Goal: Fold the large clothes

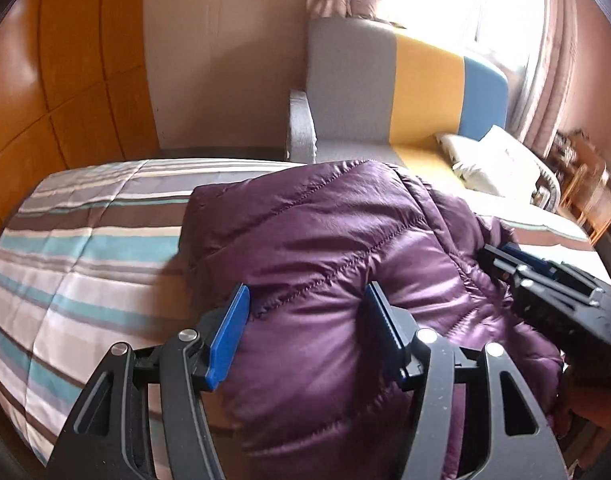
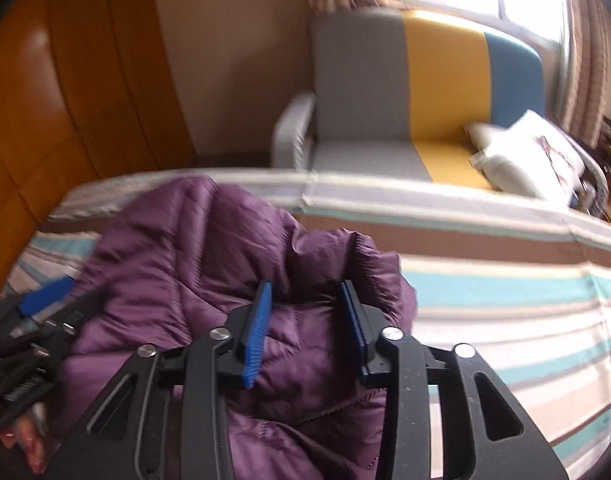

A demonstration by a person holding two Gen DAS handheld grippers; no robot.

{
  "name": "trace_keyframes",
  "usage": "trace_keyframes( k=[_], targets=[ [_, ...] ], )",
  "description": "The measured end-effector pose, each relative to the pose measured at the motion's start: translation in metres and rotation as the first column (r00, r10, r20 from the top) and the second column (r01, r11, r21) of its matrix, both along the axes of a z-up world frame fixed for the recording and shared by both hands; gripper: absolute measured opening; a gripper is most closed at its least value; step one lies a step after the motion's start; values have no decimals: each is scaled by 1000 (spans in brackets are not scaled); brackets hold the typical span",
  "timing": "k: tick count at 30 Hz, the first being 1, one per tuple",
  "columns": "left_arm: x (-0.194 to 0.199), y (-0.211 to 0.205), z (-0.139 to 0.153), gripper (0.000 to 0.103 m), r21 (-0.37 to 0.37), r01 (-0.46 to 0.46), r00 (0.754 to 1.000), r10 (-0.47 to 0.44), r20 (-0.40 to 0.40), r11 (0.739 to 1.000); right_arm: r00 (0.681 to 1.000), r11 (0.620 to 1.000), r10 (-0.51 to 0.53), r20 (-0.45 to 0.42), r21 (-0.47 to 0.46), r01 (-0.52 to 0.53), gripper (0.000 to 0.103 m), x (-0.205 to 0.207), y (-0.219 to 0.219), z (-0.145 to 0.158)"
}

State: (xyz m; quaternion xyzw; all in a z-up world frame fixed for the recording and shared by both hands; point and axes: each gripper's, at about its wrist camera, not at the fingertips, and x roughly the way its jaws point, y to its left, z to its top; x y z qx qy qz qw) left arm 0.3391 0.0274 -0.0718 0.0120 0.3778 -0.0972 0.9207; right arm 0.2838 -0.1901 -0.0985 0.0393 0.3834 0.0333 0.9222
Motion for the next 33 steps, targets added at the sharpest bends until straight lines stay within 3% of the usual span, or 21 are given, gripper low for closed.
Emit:
trace_keyframes(
  k=[6, 14, 17, 25, 33],
  targets=[
    [-10, -25, -14, 60, 77, 57, 998, -59, 32, 995, 997, 996, -82, -11, 29, 82, 32, -19, -18, -28],
    [23, -19, -30, 61, -21, 42, 997, -44, -70, 999, 997, 998, -69, -22, 3, 69, 32, 3, -12, -34],
    [23, -21, -36, 62, -9, 41, 997, -42, -58, 999, 998, 998, -64, -8, 15, 64, 32, 3, -15, -35],
    [7, -22, -27, 64, 38, 35, 999, -34, -24, 999, 997, 996, -76, -32, -40, 75, 32, -11, -12, -15],
    [-32, -14, -7, 79, 26, 24, 1000, -23, -12, 999, 999, 999, -46, 29, 4, 45, 32, -57, -7, 19]
  ],
)
